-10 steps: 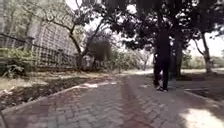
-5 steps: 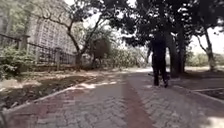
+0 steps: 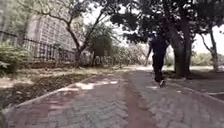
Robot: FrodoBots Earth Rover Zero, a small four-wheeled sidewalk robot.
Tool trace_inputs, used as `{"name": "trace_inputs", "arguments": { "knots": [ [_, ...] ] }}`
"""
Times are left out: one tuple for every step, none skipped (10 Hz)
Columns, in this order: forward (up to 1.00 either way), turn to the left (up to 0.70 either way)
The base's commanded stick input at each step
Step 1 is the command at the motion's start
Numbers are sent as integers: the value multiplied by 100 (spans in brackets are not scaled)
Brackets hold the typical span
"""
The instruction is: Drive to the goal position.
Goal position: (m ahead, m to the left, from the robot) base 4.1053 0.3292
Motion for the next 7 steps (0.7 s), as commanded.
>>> {"name": "trace_inputs", "arguments": {
  "knots": [
    [70,0],
    [70,0],
    [70,0],
    [70,0],
    [70,0],
    [70,0],
    [70,0]
  ]
}}
